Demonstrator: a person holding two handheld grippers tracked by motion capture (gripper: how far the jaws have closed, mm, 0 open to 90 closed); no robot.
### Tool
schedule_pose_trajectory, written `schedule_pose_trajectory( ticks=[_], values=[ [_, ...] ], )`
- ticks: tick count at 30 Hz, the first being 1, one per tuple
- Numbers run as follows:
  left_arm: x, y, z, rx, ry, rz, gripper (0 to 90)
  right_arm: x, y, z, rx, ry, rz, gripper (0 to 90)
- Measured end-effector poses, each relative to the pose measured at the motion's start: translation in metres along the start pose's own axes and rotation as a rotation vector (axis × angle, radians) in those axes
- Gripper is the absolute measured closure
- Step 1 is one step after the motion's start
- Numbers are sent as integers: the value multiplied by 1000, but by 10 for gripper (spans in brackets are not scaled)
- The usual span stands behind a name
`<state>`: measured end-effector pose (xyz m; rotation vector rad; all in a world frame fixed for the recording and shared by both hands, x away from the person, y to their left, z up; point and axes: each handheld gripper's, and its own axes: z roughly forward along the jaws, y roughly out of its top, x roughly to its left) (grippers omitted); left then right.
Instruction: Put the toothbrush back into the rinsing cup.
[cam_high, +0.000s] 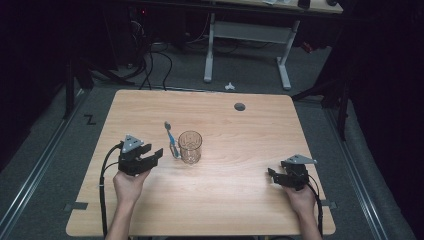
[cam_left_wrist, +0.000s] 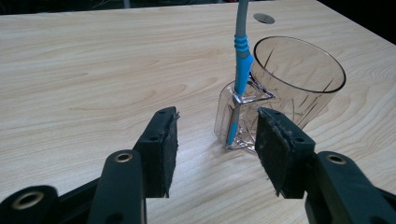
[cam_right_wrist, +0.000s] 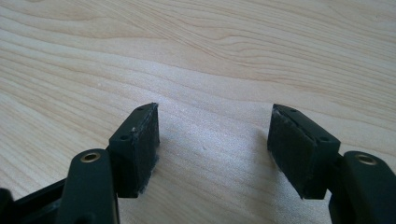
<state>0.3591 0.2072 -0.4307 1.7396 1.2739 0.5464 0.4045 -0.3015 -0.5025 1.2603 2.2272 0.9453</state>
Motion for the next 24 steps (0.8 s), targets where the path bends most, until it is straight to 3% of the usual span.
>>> schedule_pose_trajectory(
  ticks=[24],
  values=[
    [9,-24,-4,27,27,-43,489,0,0,0,0,0,0,346]
  ],
)
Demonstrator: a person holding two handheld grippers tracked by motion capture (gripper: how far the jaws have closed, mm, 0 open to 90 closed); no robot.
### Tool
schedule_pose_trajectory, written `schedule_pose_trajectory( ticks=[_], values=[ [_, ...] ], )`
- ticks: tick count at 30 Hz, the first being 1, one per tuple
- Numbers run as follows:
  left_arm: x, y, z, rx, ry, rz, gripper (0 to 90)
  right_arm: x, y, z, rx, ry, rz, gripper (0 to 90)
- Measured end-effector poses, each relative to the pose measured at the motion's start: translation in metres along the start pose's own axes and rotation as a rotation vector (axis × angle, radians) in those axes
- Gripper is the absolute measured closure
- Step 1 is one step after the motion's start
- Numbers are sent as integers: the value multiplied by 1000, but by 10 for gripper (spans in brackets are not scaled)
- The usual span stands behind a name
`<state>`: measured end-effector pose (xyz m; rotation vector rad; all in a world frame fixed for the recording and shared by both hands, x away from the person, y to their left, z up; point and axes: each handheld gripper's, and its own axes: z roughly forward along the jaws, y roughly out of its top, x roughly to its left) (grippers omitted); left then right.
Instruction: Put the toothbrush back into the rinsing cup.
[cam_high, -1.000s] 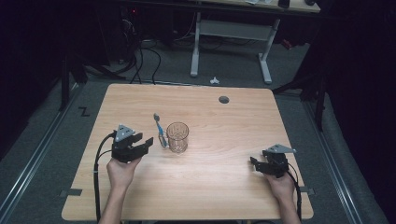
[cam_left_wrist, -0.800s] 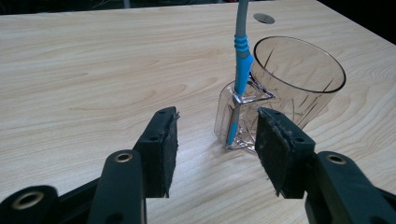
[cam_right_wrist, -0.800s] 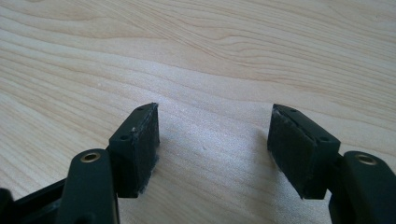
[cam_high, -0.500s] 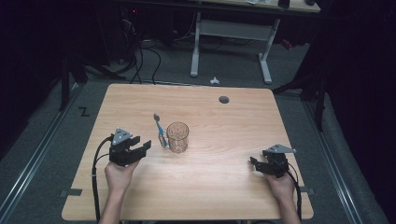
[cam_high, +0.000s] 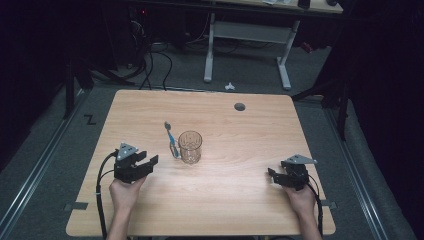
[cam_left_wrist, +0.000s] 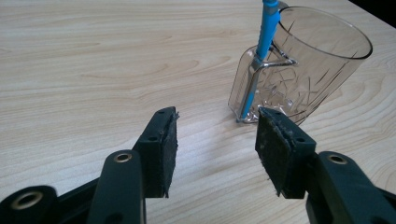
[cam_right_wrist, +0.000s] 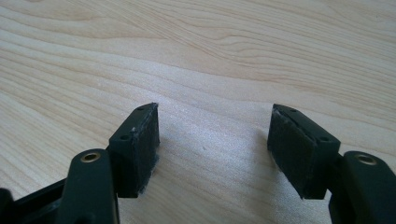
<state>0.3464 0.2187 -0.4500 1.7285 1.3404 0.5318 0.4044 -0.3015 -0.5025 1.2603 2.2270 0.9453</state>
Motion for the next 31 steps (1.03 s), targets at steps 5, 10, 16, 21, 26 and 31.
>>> schedule_pose_trajectory(
  ticks=[5,10,16,21,26,31],
  values=[
    [1,-7,2,16,18,0,487,0,0,0,0,0,0,346],
    [4,-19,10,60,52,-3,469,0,0,0,0,0,-1,346],
    [8,-39,20,102,110,-4,466,0,0,0,0,0,-1,346],
    [10,-52,27,116,184,32,438,0,0,0,0,0,-1,346],
    [6,-52,28,122,198,47,412,0,0,0,0,0,-1,346],
    [6,-52,29,124,194,44,380,0,0,0,0,0,0,346]
  ],
)
